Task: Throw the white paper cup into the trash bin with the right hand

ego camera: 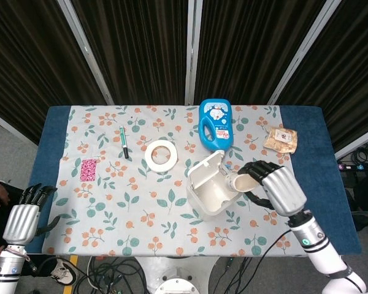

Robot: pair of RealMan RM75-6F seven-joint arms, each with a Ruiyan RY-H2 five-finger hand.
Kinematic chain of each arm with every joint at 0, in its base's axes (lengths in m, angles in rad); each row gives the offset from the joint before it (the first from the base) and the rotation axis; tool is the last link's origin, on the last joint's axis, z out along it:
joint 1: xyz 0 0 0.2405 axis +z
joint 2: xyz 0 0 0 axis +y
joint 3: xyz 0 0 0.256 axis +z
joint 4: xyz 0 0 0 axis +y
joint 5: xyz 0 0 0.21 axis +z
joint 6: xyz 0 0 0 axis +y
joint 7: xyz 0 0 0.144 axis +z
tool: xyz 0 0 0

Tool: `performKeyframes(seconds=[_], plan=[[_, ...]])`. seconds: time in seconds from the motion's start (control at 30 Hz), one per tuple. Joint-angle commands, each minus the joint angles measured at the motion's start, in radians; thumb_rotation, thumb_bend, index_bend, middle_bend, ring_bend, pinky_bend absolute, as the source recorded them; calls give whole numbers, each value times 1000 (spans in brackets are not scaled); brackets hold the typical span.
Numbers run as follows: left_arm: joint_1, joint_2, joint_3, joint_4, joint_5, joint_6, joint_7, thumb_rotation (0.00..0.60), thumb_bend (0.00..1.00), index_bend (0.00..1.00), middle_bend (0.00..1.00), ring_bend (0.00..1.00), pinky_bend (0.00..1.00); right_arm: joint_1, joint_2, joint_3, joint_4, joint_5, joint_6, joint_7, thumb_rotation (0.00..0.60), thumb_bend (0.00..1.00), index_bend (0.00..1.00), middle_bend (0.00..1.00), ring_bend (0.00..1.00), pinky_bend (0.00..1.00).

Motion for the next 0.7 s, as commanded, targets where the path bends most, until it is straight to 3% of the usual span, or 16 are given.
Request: performKeyframes(seconds=[0.03, 0.1, 0.17, 0.5, 0.7], plan=[[2, -3, -3, 10, -2, 5, -8, 600, 238, 203, 182, 81, 114, 44, -30, -15, 1, 32, -95, -26, 600, 168, 203, 238, 155, 339], [4, -7, -5, 18, -5, 9, -17, 600, 238, 203, 182, 81, 114, 60, -33, -18, -2, 48, -128, -36, 600, 123, 60, 83, 29, 138], [5, -9, -5, 23, -5, 10, -21, 600, 238, 203, 182, 81, 114, 63, -46, -15, 1, 43, -117, -39, 600, 70, 0, 0, 0, 5], [7, -11, -5, 24, 3, 20, -22, 600, 238, 203, 182, 81, 114, -19, -20, -33, 48, -34, 80, 7, 600, 47, 0, 0, 0, 0], [2, -1, -10, 5, 5, 21, -13, 600, 238, 203, 182, 81, 114, -157, -33, -103, 220, 19, 198, -3, 600, 47, 0, 0, 0, 0]])
